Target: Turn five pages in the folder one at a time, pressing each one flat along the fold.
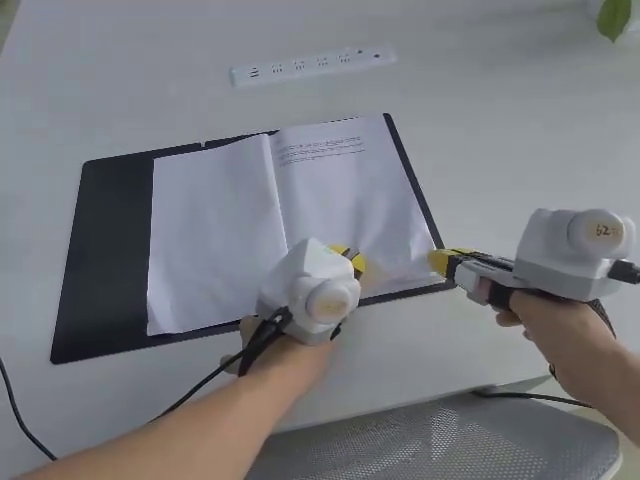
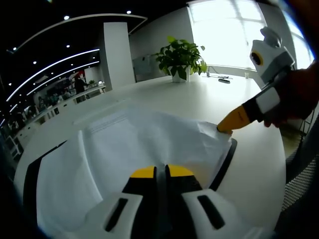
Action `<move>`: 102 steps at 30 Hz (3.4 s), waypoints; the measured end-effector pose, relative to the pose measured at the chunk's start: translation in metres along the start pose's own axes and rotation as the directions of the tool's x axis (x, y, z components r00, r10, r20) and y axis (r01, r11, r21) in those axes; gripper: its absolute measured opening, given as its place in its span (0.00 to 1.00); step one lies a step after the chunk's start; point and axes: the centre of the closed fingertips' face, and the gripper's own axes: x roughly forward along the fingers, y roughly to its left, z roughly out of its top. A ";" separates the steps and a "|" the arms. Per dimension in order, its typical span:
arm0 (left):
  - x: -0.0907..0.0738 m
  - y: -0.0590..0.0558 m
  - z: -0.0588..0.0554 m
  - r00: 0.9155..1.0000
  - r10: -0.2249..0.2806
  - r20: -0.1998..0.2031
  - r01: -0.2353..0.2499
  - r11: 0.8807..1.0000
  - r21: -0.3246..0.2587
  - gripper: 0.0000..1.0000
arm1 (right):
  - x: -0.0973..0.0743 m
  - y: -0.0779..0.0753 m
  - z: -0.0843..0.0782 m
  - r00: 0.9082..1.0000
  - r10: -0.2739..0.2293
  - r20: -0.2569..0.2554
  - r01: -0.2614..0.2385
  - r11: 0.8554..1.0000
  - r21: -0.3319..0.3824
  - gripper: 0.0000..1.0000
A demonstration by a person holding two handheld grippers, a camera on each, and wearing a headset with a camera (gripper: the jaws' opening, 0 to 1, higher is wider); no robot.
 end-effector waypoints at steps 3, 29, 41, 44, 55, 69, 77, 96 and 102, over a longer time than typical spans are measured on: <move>0.000 0.000 0.000 1.000 -0.001 -0.001 0.001 1.000 0.001 0.05 | 0.000 0.001 0.001 1.000 0.003 0.000 -0.003 1.000 -0.001 0.00; -0.030 0.013 0.010 0.998 -0.058 -0.020 0.056 0.993 -0.102 0.23 | -0.017 0.049 0.025 0.995 0.091 0.040 -0.082 0.981 -0.176 0.00; -0.057 0.025 0.009 0.999 -0.031 -0.023 0.029 0.996 -0.088 0.19 | -0.016 0.054 0.017 0.999 0.003 -0.031 -0.019 0.842 -0.540 0.00; -0.065 0.030 0.009 0.999 -0.023 -0.023 0.021 0.996 -0.084 0.19 | -0.016 0.057 0.015 0.997 -0.047 -0.055 0.001 0.770 -0.639 0.00; -0.092 0.054 0.017 0.999 0.029 0.014 -0.027 0.990 -0.136 0.17 | -0.020 0.091 0.022 0.998 -0.062 -0.008 0.032 0.608 -0.794 0.00; -0.129 0.085 0.038 0.992 0.093 0.089 -0.076 0.980 -0.182 0.18 | -0.024 0.147 0.043 0.997 0.056 0.047 0.000 0.639 -0.769 0.00; -0.168 0.120 0.045 0.979 0.161 0.126 -0.135 0.971 -0.197 0.19 | -0.012 0.196 0.054 0.982 0.180 0.052 -0.088 0.691 -0.718 0.00; -0.241 0.171 0.018 0.957 0.271 0.107 -0.242 0.944 -0.226 0.20 | 0.042 0.270 0.024 0.948 0.310 -0.076 -0.287 0.722 -0.629 0.00; -0.260 0.180 0.013 0.949 0.297 0.103 -0.266 0.933 -0.242 0.20 | 0.061 0.280 0.010 0.940 0.318 -0.121 -0.324 0.730 -0.602 0.00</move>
